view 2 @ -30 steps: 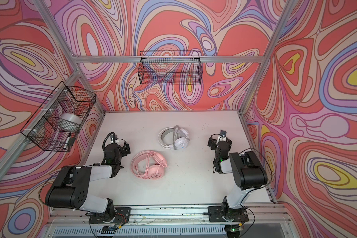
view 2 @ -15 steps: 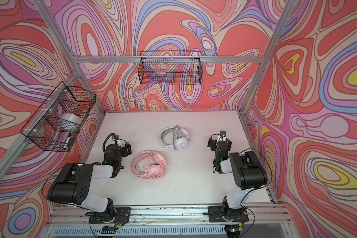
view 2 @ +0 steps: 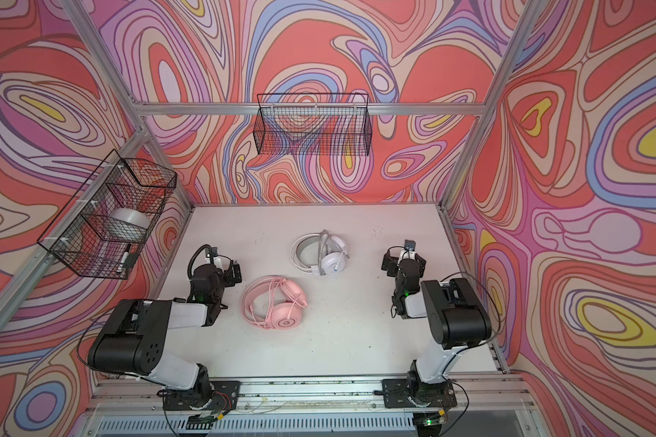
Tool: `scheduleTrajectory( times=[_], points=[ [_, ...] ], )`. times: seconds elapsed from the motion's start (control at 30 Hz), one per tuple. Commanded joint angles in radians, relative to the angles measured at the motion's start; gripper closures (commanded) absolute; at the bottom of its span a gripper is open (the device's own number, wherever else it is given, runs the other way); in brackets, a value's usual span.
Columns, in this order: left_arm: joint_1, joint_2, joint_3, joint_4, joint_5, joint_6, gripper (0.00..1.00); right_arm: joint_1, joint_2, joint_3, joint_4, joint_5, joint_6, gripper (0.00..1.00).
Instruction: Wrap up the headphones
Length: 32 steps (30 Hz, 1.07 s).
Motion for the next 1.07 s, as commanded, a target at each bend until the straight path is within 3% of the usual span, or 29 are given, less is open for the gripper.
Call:
scheduleTrajectory(
  times=[0.0, 1.03],
  points=[
    [0.005, 0.001, -0.016, 0.050, 0.007, 0.008, 0.00, -0.006, 0.007, 0.005, 0.003, -0.005, -0.005, 0.01],
    [0.004, 0.002, -0.011, 0.044, 0.009, 0.010, 0.00, -0.007, 0.007, 0.006, 0.003, -0.003, -0.007, 0.02]
  ],
)
